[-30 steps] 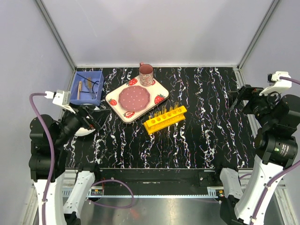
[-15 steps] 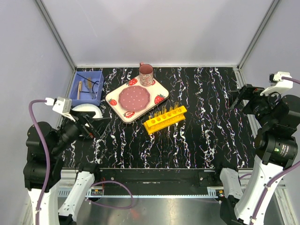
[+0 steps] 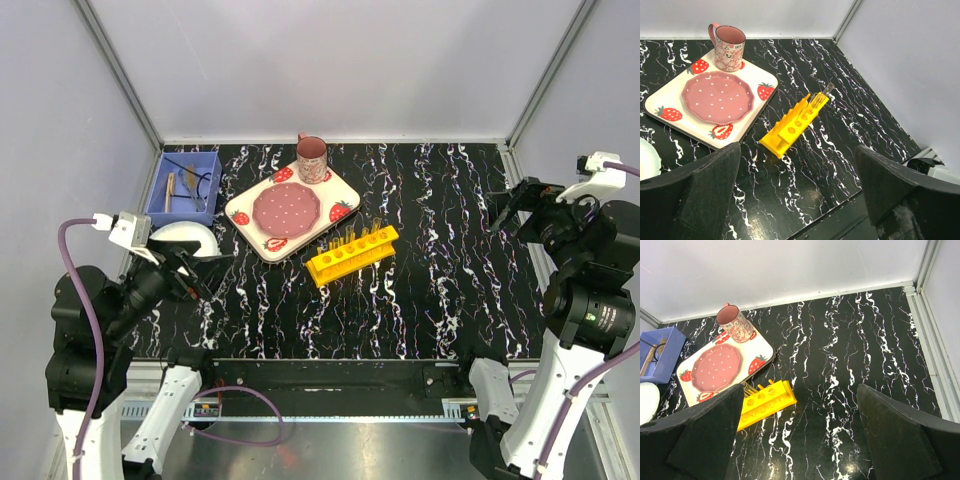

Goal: Organize the chemistry lab equipment

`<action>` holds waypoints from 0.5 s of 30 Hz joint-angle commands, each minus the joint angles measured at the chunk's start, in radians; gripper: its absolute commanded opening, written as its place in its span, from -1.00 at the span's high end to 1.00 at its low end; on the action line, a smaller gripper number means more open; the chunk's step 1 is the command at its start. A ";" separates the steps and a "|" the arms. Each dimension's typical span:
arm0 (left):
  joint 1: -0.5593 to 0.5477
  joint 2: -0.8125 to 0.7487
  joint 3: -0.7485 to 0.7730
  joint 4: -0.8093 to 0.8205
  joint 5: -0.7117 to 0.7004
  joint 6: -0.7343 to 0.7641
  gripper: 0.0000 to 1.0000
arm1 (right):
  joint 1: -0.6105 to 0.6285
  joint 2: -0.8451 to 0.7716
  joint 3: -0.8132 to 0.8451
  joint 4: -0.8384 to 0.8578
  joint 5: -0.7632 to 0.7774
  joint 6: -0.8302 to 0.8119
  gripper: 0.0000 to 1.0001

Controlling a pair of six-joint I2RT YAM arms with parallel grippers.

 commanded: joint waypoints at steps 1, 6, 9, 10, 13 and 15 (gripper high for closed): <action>-0.004 -0.002 0.047 0.015 -0.015 0.010 -0.98 | -0.001 0.021 0.005 0.036 0.016 0.022 -0.99; -0.004 0.004 0.054 0.017 -0.020 0.012 -0.98 | -0.003 0.024 0.002 0.051 0.007 0.028 -0.99; -0.004 0.014 0.062 0.017 -0.018 0.012 -0.98 | -0.003 0.028 0.001 0.059 0.004 0.034 -1.00; -0.005 0.015 0.063 0.017 -0.013 0.015 -0.98 | -0.003 0.031 0.001 0.059 0.004 0.036 -0.99; -0.007 0.020 0.070 0.015 -0.013 0.012 -0.98 | -0.001 0.030 -0.007 0.065 -0.005 0.042 -0.99; -0.008 0.023 0.074 0.015 -0.012 0.010 -0.98 | -0.001 0.028 -0.013 0.070 -0.007 0.042 -0.99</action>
